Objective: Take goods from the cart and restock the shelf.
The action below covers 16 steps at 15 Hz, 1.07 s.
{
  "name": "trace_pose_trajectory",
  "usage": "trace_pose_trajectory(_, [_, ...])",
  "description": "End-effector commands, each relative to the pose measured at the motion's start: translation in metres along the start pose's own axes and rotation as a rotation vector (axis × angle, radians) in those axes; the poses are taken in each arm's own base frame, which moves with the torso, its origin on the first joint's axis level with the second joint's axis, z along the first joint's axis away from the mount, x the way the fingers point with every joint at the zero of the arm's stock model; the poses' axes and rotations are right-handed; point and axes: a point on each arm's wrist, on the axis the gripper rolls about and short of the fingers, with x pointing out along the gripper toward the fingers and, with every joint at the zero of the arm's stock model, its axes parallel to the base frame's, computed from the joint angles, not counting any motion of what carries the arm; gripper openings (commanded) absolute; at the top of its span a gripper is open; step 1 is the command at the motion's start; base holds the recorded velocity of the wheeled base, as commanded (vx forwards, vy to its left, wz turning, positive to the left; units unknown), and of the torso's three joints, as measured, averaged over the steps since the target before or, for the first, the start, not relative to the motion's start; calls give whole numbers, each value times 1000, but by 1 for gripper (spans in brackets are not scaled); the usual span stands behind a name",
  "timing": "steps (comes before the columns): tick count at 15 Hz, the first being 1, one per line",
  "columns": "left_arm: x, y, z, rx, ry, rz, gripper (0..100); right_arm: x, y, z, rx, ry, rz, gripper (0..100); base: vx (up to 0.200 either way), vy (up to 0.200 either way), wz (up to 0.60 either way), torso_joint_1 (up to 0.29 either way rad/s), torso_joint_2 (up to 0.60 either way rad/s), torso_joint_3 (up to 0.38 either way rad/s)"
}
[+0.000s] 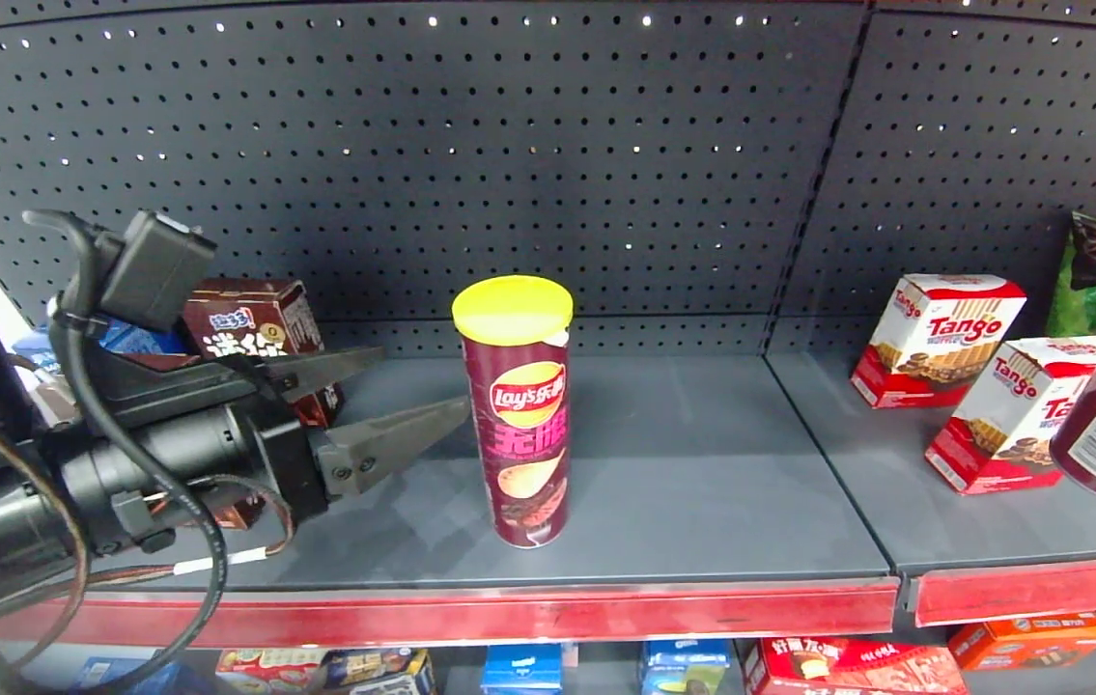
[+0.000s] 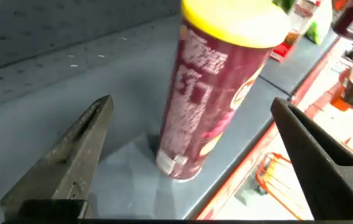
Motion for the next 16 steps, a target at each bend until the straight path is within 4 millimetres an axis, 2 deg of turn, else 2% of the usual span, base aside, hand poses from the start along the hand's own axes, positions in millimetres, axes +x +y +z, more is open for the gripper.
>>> trace_pose_trajectory(1, [-20, -5, 5, 15, -42, 12, 100, 0, 1, -1, -4, 5, 2, 0, 0, 0, 0, 0, 0, 0])
trace_pose_trajectory(2, [-24, -5, 6, 19, -54, 19, 100, 0, 1, -2, -5, 5, 4, 0, 0, 0, 0, 0, 0, 0])
trace_pose_trajectory(6, [-64, -7, 18, 40, -114, 105, 100, 0, 1, -3, -5, 8, 2, 0, 0, 0, 0, 0, 0, 0])
trace_pose_trajectory(7, [-79, -8, 23, 57, -140, 156, 100, 1, 2, -4, 3, 13, 3, 0, 0, 0, 0, 0, 0, 0])
trace_pose_trajectory(8, [-82, -8, 23, 61, -146, 163, 100, 1, 2, -4, 4, 15, 5, 0, 0, 0, 0, 0, 0, 0])
trace_pose_trajectory(10, [-111, -12, 36, 114, -244, 277, 100, 9, 11, -8, 18, 40, 23, 0, 0, 0, 0, 0, 0, 0])
trace_pose_trajectory(12, [-127, -19, 40, 136, -285, 329, 100, 12, 16, -6, 22, 39, 40, 0, 0, 0, 0, 0, 0, 0])
trace_pose_trajectory(13, [-143, -26, 39, 151, -316, 398, 100, 18, 21, -3, 25, 40, 46, 0, 0, 0, 0, 0, 0, 0])
trace_pose_trajectory(16, [-159, -37, 36, 162, -345, 466, 100, 34, 37, 4, 69, 45, 66, 0, 0, 0, 0, 0, 0, 0])
